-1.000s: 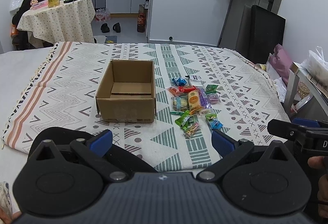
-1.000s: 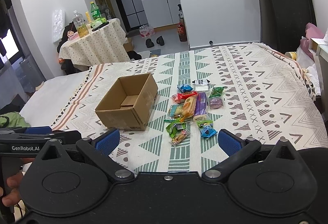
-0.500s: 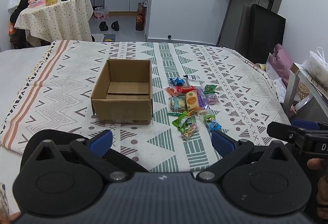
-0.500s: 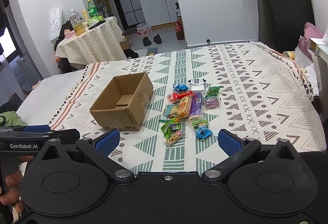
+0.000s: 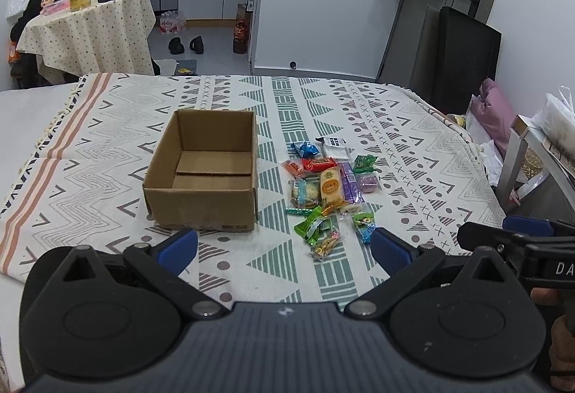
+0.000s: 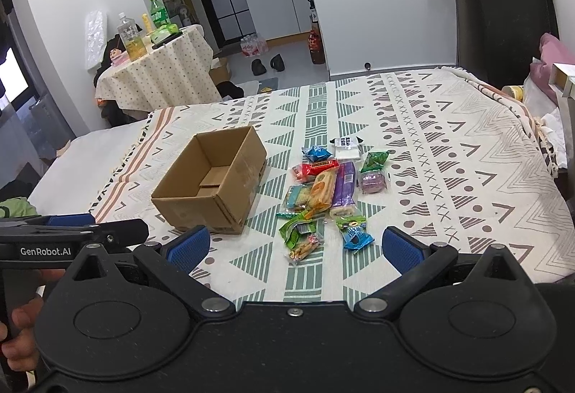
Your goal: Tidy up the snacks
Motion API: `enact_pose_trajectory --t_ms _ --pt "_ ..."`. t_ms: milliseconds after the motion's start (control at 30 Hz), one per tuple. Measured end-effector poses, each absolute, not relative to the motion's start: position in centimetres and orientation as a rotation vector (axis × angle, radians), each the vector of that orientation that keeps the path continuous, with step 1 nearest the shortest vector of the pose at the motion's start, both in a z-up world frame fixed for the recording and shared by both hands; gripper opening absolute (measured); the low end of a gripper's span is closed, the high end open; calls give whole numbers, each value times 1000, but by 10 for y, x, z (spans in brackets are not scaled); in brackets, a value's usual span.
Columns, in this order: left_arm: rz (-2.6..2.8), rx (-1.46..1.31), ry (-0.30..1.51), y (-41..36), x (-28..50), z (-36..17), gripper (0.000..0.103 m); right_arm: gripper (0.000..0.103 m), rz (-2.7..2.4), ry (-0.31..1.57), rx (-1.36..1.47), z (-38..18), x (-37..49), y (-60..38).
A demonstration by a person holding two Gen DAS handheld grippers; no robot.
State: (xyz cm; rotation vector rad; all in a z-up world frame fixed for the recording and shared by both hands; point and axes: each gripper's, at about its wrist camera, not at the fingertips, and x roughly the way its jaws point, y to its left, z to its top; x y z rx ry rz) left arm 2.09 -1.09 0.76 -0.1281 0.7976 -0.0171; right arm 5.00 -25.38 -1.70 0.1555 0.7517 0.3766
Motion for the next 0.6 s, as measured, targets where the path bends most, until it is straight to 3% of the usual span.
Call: enact_pose_trajectory --t_ms 600 --pt "-19 -168 861 -19 73 -33 100 103 354 847 190 -59 100 -269"
